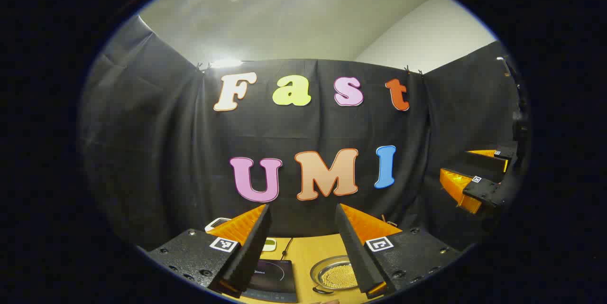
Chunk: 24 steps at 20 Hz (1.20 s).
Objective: First push the handle of the pot to place it horizontally, then grasp the pot with both hands and set it on the induction cooktop.
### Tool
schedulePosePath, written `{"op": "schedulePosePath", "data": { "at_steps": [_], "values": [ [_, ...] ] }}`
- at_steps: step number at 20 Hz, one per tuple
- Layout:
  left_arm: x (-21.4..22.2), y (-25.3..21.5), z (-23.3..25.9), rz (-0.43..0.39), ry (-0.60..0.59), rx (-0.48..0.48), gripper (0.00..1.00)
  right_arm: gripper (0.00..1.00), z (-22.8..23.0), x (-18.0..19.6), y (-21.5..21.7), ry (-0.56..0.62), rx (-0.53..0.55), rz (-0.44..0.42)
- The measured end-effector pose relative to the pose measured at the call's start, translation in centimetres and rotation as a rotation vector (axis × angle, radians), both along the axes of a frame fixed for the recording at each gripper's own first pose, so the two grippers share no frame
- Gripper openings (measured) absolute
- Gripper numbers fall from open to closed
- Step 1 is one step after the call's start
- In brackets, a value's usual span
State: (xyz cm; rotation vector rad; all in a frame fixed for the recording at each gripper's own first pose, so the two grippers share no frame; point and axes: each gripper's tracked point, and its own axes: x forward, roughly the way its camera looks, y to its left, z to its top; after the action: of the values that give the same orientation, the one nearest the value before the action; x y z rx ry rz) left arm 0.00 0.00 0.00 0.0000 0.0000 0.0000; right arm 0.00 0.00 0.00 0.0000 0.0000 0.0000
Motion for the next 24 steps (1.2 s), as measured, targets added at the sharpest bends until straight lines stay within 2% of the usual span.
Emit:
{"op": "schedulePosePath", "data": {
  "at_steps": [2,3,4,6,8,11,12,13,15,16,17,18,20,21,24],
  "values": [
    [0.1,-0.4,0.3,-0.016,-0.017,-0.004,0.80,0.99,0.5,-0.6,0.2,-0.014,-0.027,-0.001],
    [0.5,-0.9,0.7,-0.028,-0.033,-0.009,0.83,0.98,0.7,-0.8,-0.2,-0.018,-0.048,-0.010],
    [0.8,-1.3,0.6,-0.041,-0.031,-0.015,0.80,0.96,0.5,-1.0,-0.3,-0.012,-0.067,-0.017],
    [1.2,-1.9,-0.4,-0.058,-0.003,-0.037,0.83,0.98,0.1,-1.1,-0.5,0.006,-0.079,-0.017],
    [1.1,-1.5,-0.1,-0.040,-0.010,-0.050,0.83,0.98,0.5,-1.0,-0.7,-0.003,-0.061,-0.011],
    [0.7,-1.1,0.0,0.000,-0.005,-0.006,0.80,0.99,0.6,-0.2,-0.4,-0.031,-0.013,0.017],
    [0.6,-1.2,0.2,0.009,-0.003,0.004,0.80,0.94,0.2,0.1,-0.1,-0.032,0.010,0.038],
    [0.6,-1.1,0.2,0.026,-0.002,0.012,0.83,0.99,0.1,0.5,0.2,-0.035,0.037,0.054],
    [0.4,-1.5,-0.4,0.047,0.026,0.019,0.80,0.99,-0.6,1.2,0.1,-0.012,0.073,0.089],
    [0.6,-2.0,-0.5,0.048,0.025,0.012,0.83,0.99,-0.3,1.6,-0.4,-0.027,0.089,0.093],
    [0.7,-2.3,-1.0,0.054,0.038,0.008,0.80,0.98,-0.4,1.9,-0.9,-0.031,0.096,0.095],
    [0.6,-2.3,-1.6,0.070,0.064,0.010,0.83,0.98,-1.1,2.1,-1.0,-0.023,0.101,0.103],
    [0.7,-2.1,-1.7,0.096,0.064,0.000,0.83,0.96,-2.2,2.6,-1.4,-0.009,0.107,0.119],
    [0.8,-2.1,-1.8,0.104,0.069,-0.001,0.84,0.99,-2.6,3.0,-1.6,-0.006,0.108,0.124],
    [1.1,-2.2,-2.5,0.129,0.089,0.027,0.84,0.99,-4.0,3.5,-1.6,0.015,0.119,0.147]
  ]
}}
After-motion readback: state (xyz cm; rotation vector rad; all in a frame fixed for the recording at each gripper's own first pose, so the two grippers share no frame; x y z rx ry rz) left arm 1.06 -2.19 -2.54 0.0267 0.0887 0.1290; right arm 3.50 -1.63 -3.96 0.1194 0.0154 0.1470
